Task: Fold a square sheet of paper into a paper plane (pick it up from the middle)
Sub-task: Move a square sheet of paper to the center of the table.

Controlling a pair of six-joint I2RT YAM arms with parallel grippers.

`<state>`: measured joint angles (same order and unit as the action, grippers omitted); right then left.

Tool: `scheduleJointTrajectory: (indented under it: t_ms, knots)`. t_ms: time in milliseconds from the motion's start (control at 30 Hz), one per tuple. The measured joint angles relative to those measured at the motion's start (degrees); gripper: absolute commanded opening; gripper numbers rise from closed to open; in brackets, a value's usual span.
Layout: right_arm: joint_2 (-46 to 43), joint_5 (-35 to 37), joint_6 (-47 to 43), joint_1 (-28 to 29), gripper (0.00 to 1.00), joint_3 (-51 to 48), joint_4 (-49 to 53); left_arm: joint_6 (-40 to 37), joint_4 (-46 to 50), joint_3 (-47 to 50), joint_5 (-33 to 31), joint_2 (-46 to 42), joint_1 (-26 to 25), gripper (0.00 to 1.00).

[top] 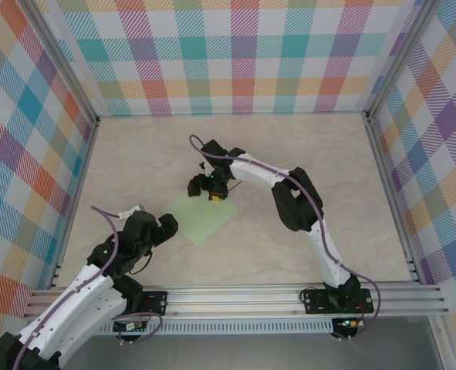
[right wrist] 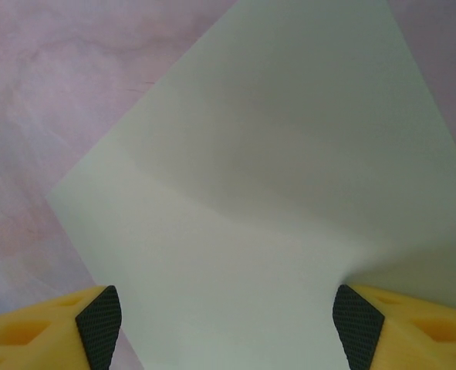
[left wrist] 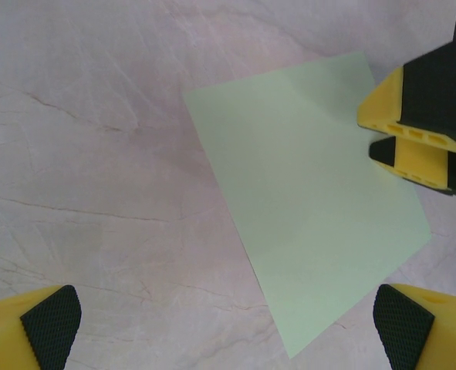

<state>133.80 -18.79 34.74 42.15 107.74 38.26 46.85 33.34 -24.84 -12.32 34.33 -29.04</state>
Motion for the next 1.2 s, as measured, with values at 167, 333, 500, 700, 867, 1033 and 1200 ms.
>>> scheduleJointTrajectory:
  t_ms: [167, 333, 500, 700, 867, 1033, 1200]
  knots:
    - [-12.9, 4.9, 8.11, -3.93, 0.73, -20.96, -7.34, -1.27, -4.17, -0.07, 5.01, 5.79, 0.0, 1.0]
    - [-24.7, 9.68, 16.0, -5.4, 0.71, -38.91, -15.37, -2.97, -7.56, -1.88, 10.36, 15.41, 0.0, 1.0]
    - [-31.04, 11.72, 17.14, -4.94, 0.71, -46.38, -16.74, -4.76, -10.21, -4.96, 14.36, 22.43, 0.0, 1.0]
    - [-30.23, 12.35, 10.38, -4.94, 0.67, -40.5, -11.82, -6.03, -12.52, -6.23, 16.26, 25.07, 0.0, 1.0]
    - [-25.05, 12.35, 6.25, -5.68, 0.68, -32.81, -11.04, -6.47, -12.35, -6.23, 16.09, 24.94, 0.0, 1.0]
    - [-21.05, 12.13, 4.07, -7.34, 0.68, -32.3, -9.57, -6.86, -10.86, -6.23, 14.14, 21.22, 0.0, 1.0]
    - [-22.32, 12.35, 4.15, -8.11, 0.69, -34.49, -10.43, -7.43, -10.62, -6.21, 12.41, 17.38, 0.0, 1.0]
